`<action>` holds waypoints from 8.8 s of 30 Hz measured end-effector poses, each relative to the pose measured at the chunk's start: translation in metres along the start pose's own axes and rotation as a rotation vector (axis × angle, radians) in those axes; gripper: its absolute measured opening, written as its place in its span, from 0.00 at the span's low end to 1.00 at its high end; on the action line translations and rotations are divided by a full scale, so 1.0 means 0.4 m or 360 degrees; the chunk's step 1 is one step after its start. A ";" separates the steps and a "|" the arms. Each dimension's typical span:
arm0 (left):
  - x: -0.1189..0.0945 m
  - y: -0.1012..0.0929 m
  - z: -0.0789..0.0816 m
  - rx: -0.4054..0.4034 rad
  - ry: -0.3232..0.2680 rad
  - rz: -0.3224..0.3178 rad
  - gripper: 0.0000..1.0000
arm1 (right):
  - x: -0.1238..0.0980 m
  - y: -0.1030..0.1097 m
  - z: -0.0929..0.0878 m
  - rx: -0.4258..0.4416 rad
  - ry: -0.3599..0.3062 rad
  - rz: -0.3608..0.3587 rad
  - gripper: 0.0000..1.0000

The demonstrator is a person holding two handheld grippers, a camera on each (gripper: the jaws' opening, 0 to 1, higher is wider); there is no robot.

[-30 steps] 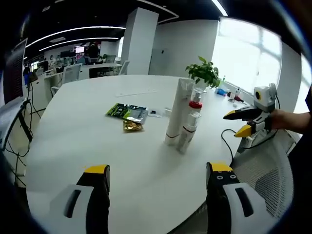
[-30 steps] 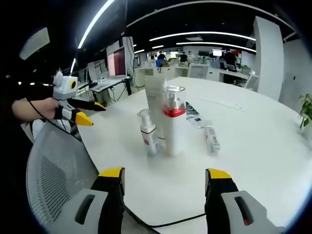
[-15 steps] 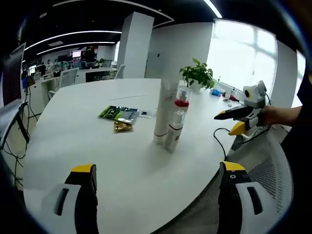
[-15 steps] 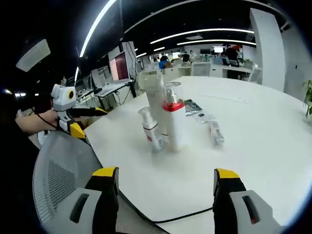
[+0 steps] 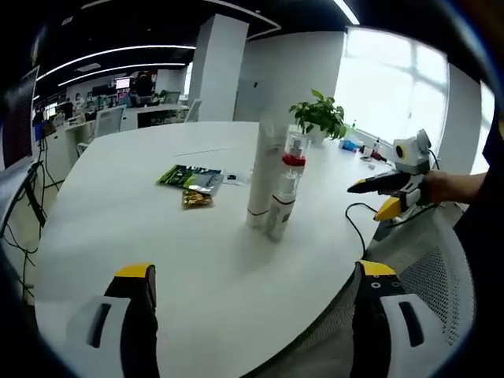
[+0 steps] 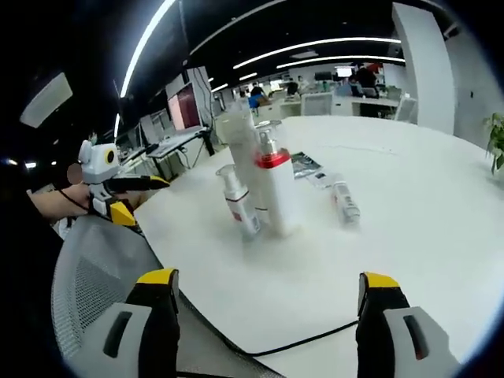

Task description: Arrange the skincare products in the storage area until every visible bottle or jar stands upright without overlapping.

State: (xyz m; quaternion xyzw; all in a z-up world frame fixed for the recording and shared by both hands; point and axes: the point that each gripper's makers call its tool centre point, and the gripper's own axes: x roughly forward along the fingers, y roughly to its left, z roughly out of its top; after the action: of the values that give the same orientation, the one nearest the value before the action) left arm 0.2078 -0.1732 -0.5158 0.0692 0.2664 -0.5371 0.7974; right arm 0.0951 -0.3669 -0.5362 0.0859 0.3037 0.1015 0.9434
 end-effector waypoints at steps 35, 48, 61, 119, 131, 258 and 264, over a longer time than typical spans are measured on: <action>-0.004 0.021 0.001 -0.0130 -0.0026 -0.0001 0.97 | 0.123 -0.168 0.051 -0.0205 0.0274 -0.0131 0.82; -0.013 0.072 0.001 -0.0255 -0.0032 0.0002 0.96 | 0.182 -0.258 0.088 -0.0237 0.0313 -0.0208 0.66; -0.010 0.053 -0.013 -0.0152 0.0038 0.0014 0.94 | 0.265 -0.301 0.100 -0.0253 0.0365 -0.0248 0.54; 0.000 0.070 -0.047 -0.0176 0.0104 0.0018 0.92 | 0.396 -0.356 0.115 -0.0332 0.0555 -0.0257 0.12; -0.020 0.094 -0.003 -0.0351 -0.0057 0.0018 0.90 | 0.369 -0.361 0.129 0.0143 0.0318 -0.0236 0.11; -0.106 -0.394 0.328 0.0608 -0.0291 -0.1046 0.13 | -0.071 0.413 0.271 -0.0774 -0.0344 0.0958 0.16; -0.099 -0.395 0.304 0.0663 -0.0232 -0.1046 0.13 | -0.059 0.409 0.251 -0.0817 -0.0280 0.0949 0.11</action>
State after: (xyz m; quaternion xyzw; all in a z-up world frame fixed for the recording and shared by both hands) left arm 0.0981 -0.2544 -0.3650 0.1023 0.1023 -0.8098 0.5686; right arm 0.1127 -0.2250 -0.4061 -0.0598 0.1483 0.4356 0.8858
